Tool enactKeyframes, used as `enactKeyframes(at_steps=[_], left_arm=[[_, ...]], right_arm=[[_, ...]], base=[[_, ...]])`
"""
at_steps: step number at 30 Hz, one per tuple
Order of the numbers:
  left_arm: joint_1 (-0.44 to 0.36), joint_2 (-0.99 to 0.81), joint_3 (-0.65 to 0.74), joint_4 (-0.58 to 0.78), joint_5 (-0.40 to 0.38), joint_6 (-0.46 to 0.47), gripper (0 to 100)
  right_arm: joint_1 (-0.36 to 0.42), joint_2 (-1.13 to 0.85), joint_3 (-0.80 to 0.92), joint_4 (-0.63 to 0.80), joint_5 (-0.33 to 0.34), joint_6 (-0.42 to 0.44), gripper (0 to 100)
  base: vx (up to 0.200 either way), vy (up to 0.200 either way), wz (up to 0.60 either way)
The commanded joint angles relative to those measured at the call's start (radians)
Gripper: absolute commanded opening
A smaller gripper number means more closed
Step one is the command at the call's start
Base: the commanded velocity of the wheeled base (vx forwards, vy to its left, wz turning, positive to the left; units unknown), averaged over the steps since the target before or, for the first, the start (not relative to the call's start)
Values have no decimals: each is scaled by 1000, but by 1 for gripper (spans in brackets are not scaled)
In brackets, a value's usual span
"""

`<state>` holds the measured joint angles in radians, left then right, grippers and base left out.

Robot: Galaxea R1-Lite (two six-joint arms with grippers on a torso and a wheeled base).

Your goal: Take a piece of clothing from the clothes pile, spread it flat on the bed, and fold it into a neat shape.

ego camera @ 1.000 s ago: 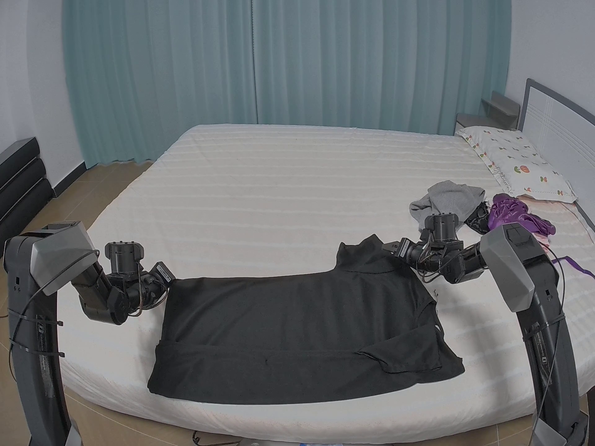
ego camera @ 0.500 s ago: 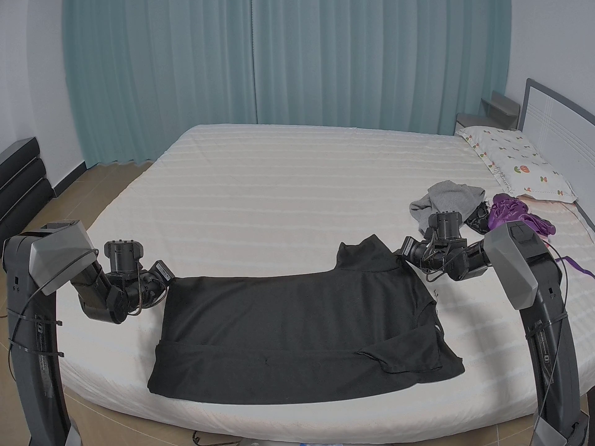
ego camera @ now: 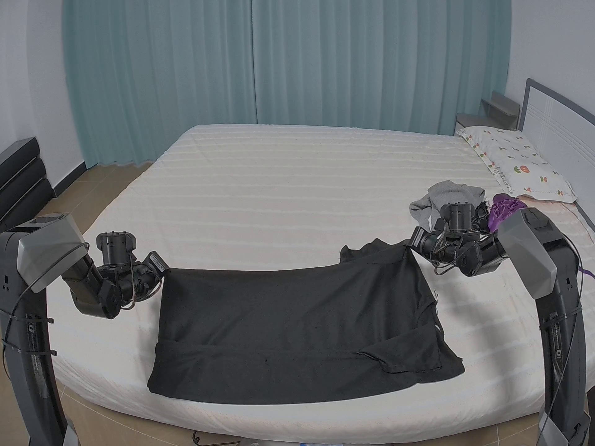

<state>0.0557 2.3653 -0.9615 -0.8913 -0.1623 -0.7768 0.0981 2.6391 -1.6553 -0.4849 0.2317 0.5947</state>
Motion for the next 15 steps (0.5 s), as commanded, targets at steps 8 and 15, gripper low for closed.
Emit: enactKeyframes(at_steps=[8, 15], left_arm=[[26, -64, 21, -3, 0, -27, 0], [41, -83, 29, -5, 0, -33, 0]], right_arm=[[-11, -77, 120, -149, 6, 47, 0], [-6, -93, 167, -152, 24, 48, 0]], base=[[0, 0, 0], [0, 0, 0]])
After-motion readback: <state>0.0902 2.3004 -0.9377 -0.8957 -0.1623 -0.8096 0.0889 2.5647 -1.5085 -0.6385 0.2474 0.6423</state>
